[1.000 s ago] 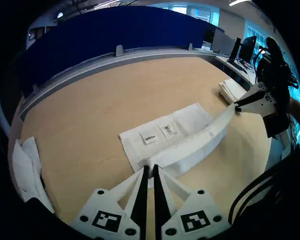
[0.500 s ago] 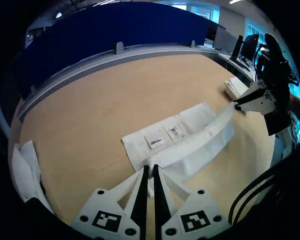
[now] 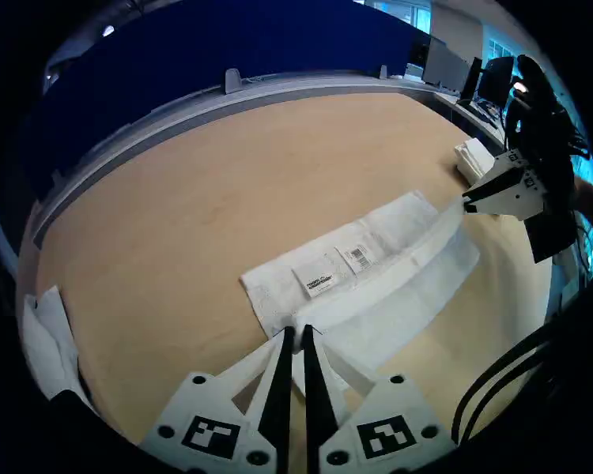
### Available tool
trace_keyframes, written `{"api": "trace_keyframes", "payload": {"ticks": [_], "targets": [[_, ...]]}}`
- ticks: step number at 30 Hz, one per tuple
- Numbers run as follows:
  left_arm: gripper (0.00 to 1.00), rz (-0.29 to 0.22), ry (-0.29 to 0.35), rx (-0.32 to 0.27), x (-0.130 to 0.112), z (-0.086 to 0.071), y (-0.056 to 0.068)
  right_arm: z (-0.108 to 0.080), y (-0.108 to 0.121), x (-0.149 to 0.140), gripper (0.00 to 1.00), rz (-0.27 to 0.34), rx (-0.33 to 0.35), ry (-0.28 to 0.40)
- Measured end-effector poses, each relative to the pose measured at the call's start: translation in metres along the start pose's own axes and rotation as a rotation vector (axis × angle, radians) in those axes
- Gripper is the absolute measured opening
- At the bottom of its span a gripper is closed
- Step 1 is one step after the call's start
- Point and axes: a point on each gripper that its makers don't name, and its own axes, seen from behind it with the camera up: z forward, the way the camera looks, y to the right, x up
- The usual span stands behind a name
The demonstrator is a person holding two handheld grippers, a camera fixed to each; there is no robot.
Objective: Fold towel
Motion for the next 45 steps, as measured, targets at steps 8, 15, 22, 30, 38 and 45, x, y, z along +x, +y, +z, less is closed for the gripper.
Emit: {"api": "trace_keyframes", "payload": {"ticks": [8, 15, 22, 30, 38, 45], "targets": [[0.18, 0.006, 0.003, 0.016, -0.007, 0.015, -0.003, 0.014, 0.004, -0.009, 0.28, 0.023, -0.034, -0.013], [0.32, 0.018, 0.012, 0.041, -0.007, 0.021, -0.009, 0.022, 0.007, -0.006, 0.45, 0.028, -0.067, 0.000], [0.56, 0.014, 0.021, 0.058, -0.002, 0.019, -0.017, 0.026, 0.015, -0.004, 0.72, 0.011, -0.112, -0.003], [0.89, 0.017, 0.036, 0.052, 0.000, 0.011, -0.018, 0.028, 0.021, 0.000, 0.95, 0.035, -0.133, 0.020], [0.95, 0.003, 0.031, 0.055, -0.003, 0.008, -0.018, 0.023, 0.023, 0.002, 1.00, 0.050, -0.137, 0.033], [0.95, -0.005, 0.038, 0.053, -0.002, 0.003, -0.014, 0.015, 0.021, -0.001, 1.00, 0.047, -0.137, 0.032]]}}
